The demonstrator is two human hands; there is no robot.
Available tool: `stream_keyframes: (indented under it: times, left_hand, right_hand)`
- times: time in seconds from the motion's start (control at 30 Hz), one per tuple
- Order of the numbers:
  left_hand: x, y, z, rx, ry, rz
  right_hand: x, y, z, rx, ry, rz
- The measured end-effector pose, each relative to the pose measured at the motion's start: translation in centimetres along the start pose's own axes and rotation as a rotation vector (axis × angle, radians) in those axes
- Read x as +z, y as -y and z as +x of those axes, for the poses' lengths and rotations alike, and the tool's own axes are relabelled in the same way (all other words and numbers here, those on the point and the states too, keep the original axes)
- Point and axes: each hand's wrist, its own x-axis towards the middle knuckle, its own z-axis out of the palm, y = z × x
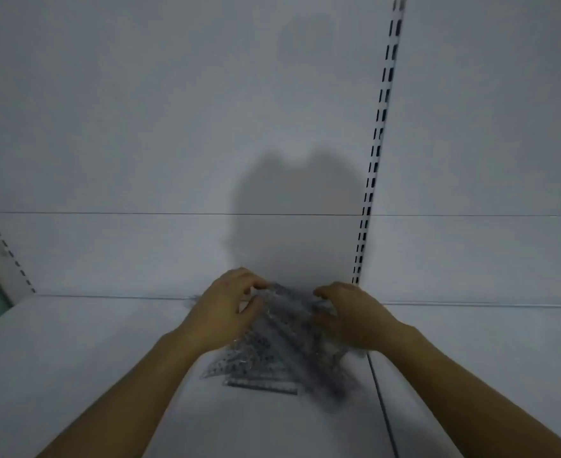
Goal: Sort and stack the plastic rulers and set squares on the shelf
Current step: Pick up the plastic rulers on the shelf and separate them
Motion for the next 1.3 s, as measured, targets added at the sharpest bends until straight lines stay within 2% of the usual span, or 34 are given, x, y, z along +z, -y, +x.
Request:
stream_keyframes:
  times: [0.27, 0.43, 0.6, 0.7, 0.8, 0.83, 0.97, 1.13, 1.2, 1.3]
  left_hand:
    - [3.4, 2.5, 2.1, 0.015, -0.204, 0.084]
    - [3.7, 2.6, 1.3, 0.047, -0.218, 0.025]
    - [2.5, 1.6, 1.4, 0.024, -0.242, -0.061]
    - [1.3, 0.5, 1.5, 0.063, -0.113, -0.036]
    - [-0.2, -0.4, 1.6, 0.065, 0.155, -0.087]
    - [-0.7, -0.7, 1.7, 0.048, 0.192, -0.089]
    - [-3.1, -1.4, 1.6, -0.066, 0.115, -0.105]
    - [-5.5, -0.5, -0.5, -0.284, 0.235, -0.142]
    - [-5.9, 0.6, -1.8, -0.370, 0.230, -0.157]
    - [-6.1, 1.7, -3.8, -0.443, 0.160, -0.193]
  right_hand:
    - [3.8, -1.1, 0.2, 0.022, -0.274, 0.127]
    - [3.3, -1.5, -0.6, 0.026, -0.284, 0.310]
    - [2.7, -1.6, -0.9, -0.089, -0.381, 0.075]
    - [1.7, 0.0, -0.8, -0.267, -0.396, -0.135]
    - [0.1, 2.5, -0.3, -0.388, -0.398, -0.108]
    - [-0.5, 3.2, -0.2, -0.401, -0.404, -0.078]
    - [-1.3, 5.0, 0.4, -0.362, -0.467, -0.050]
    - [-0.1, 7.4, -0.5, -0.285, -0.656, 0.045]
    - [0.5, 8.3, -1.2, -0.269, -0.608, 0.122]
    - [1.8, 10.2, -1.8, -0.181, -0.297, 0.151]
